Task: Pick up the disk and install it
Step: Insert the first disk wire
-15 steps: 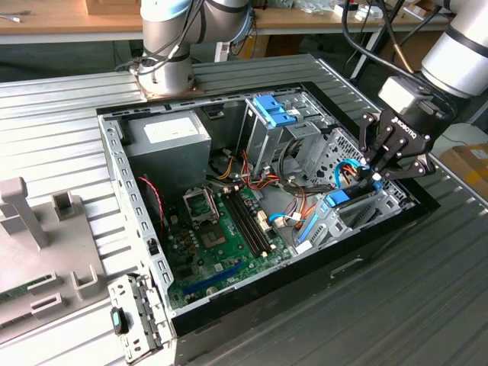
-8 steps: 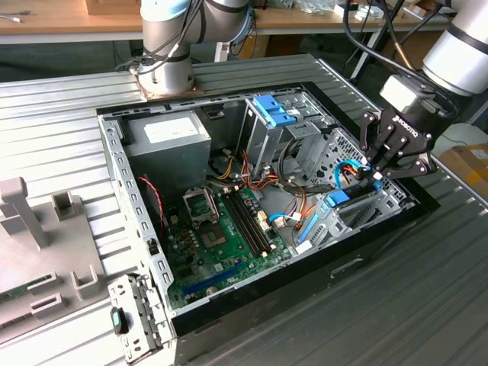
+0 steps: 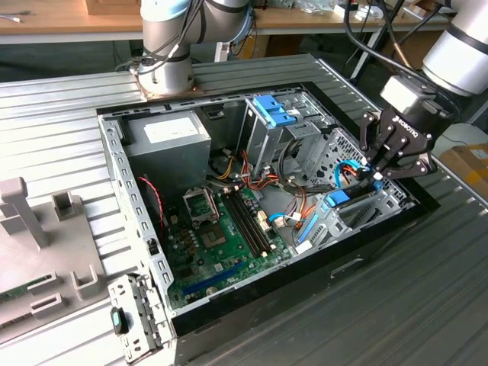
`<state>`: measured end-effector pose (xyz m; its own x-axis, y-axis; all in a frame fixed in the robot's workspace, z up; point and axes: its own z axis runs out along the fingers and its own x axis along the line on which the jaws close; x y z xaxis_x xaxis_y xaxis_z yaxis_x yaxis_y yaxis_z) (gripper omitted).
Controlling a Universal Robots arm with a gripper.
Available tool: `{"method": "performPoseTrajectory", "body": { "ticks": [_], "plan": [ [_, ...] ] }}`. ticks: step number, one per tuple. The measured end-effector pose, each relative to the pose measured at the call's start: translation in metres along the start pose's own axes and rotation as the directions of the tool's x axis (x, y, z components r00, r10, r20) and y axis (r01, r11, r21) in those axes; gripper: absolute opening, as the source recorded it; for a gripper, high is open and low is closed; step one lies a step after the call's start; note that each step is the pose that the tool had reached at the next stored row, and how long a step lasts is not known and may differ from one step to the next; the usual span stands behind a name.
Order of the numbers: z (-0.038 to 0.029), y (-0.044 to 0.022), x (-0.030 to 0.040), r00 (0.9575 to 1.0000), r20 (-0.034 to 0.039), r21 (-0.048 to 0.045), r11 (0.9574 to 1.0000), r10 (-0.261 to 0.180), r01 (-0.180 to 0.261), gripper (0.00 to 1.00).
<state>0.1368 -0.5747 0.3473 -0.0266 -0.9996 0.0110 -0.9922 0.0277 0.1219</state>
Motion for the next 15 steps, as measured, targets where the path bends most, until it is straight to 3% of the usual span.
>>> {"method": "performPoseTrajectory", "body": {
  "ticks": [10, 15],
  "plan": [
    [0.0058, -0.0007, 0.0001, 1.0000, 0.0015, 0.0000, 1.0000, 0.000, 0.000, 0.17],
    [0.0009, -0.0001, 0.0002, 1.0000, 0.0007, 0.0000, 1.0000, -0.006, 0.006, 0.17]
  ]
}}
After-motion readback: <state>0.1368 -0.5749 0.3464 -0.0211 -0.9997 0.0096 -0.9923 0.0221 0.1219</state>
